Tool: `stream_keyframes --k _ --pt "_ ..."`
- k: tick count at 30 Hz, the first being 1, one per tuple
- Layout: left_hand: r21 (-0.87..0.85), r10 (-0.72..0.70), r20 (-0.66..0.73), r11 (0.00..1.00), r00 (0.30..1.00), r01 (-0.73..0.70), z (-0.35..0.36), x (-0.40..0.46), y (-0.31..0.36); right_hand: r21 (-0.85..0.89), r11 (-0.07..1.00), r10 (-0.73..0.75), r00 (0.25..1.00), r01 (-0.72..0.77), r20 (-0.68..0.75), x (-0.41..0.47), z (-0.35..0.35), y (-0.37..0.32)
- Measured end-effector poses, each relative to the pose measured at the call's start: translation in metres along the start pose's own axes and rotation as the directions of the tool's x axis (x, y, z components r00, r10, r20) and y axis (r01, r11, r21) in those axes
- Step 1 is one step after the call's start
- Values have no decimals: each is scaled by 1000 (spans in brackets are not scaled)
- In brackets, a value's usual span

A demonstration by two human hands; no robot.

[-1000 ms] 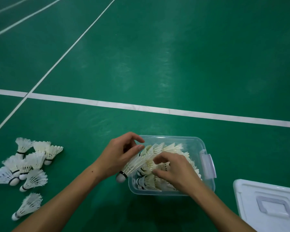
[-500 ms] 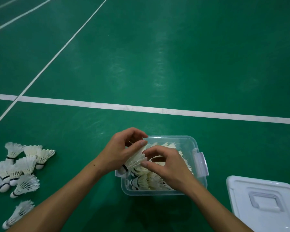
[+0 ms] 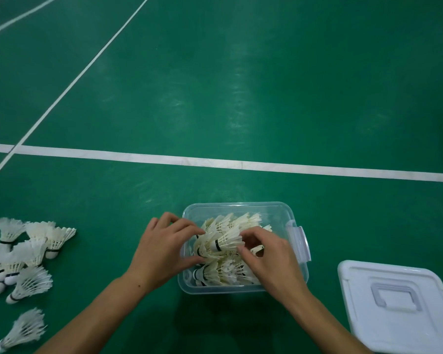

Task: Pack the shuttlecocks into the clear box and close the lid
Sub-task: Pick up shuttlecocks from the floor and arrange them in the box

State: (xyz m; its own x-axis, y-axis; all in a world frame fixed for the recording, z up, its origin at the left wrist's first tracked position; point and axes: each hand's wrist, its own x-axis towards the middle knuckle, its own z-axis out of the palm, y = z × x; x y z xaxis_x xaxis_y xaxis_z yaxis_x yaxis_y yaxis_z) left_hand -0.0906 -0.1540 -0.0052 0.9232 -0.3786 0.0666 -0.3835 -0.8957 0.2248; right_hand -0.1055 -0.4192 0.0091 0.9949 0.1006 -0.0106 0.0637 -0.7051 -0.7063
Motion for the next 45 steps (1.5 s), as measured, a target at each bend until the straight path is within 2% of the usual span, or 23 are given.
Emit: stream_keyframes --k 6,12,17,19,22,25,29,34,45 --pt "122 30 -41 992 999 -25 10 8 25 -164 985 -52 998 57 30 5 11 6" --pt "127 -63 5 990 998 62 19 15 37 -253 966 -6 987 47 163 15 18 15" --pt "107 -78 -4 991 997 78 19 14 35 -92 995 55 942 -26 330 21 9 16" --pt "95 -68 -26 993 997 70 17 10 33 -25 999 34 941 -28 337 24 -4 11" --pt "77 -63 -57 995 996 67 8 8 30 -58 998 -12 949 32 315 27 -21 4" --pt "-57 -117 -68 992 991 113 -7 9 27 -112 991 -45 961 78 272 28 -26 -6" --pt "-304 -216 -87 936 972 180 -32 3 17 -145 983 -86 976 117 202 32 -23 -25" --pt "-364 -294 -139 903 946 228 -57 -43 -21 -89 969 -218 965 232 144 43 13 -67" --pt "-533 -618 -140 705 773 467 -48 -176 -130 -32 884 -416 815 467 403 47 161 -172"
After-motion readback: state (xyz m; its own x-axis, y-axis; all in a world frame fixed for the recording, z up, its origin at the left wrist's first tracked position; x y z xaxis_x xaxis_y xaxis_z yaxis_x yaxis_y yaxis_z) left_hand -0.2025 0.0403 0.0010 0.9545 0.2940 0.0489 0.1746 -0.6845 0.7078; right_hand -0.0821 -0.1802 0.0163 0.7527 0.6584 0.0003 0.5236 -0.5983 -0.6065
